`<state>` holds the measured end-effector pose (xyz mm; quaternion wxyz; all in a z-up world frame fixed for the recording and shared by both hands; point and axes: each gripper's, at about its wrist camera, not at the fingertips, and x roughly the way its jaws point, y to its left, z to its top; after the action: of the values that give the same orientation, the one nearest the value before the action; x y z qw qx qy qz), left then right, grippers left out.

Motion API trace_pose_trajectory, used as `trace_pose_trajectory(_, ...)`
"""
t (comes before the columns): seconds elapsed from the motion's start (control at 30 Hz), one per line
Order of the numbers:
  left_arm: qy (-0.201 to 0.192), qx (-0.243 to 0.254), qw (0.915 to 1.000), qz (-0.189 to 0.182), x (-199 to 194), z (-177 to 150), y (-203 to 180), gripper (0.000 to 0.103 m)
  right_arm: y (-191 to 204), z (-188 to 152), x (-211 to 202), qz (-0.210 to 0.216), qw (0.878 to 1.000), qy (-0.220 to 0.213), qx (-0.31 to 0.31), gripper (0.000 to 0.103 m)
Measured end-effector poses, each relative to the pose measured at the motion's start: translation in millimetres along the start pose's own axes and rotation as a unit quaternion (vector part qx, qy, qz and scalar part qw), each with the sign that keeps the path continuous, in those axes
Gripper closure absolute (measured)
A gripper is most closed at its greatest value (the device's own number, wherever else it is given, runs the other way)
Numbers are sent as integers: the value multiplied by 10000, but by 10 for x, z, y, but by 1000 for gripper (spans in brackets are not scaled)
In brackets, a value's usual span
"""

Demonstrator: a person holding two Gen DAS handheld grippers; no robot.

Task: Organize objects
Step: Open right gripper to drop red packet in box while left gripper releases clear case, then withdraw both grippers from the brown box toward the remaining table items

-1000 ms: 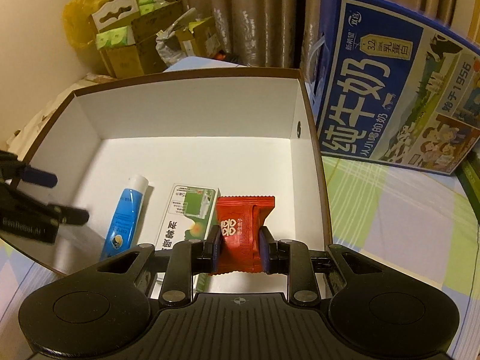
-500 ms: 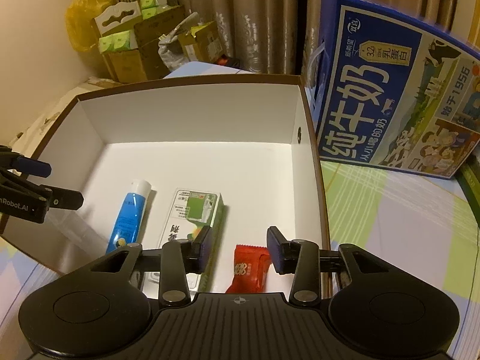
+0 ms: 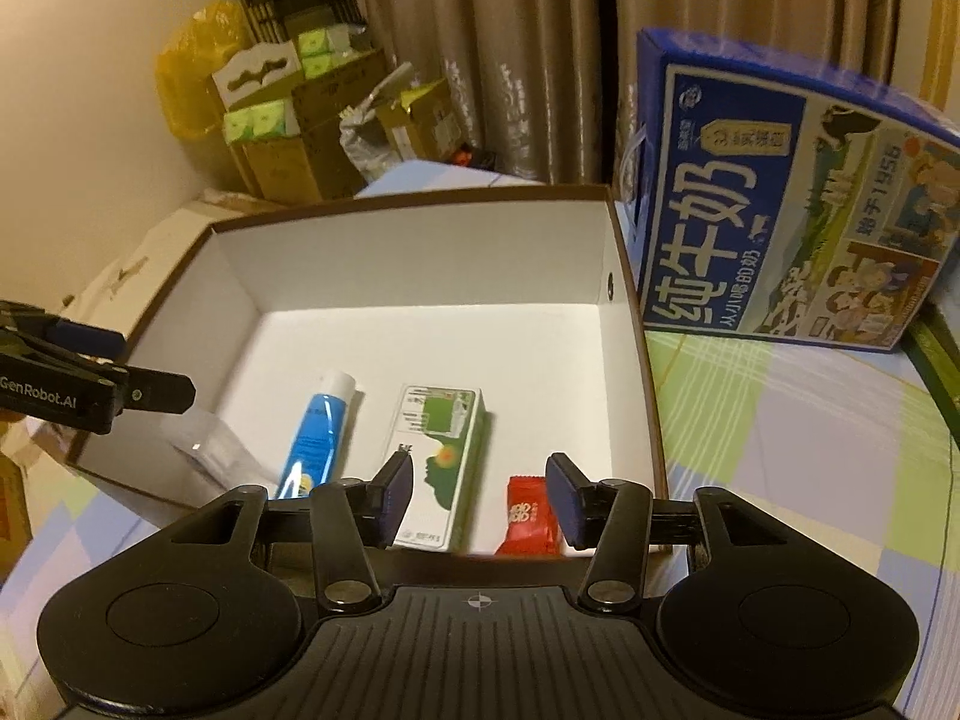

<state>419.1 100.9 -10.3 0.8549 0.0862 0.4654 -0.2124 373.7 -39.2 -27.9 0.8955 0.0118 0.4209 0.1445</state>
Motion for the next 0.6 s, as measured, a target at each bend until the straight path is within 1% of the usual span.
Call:
trace_pose_trajectory(0.27,-146,-146,9997,-91,-358,-208,-36,11,100,-111,-374,60,9995,-262,144,56)
trace_pose_trajectory(0.6,-253,-166,9994,-138,-742,-485,-117,11,198,-290,-798,110,9978,-547,370,56)
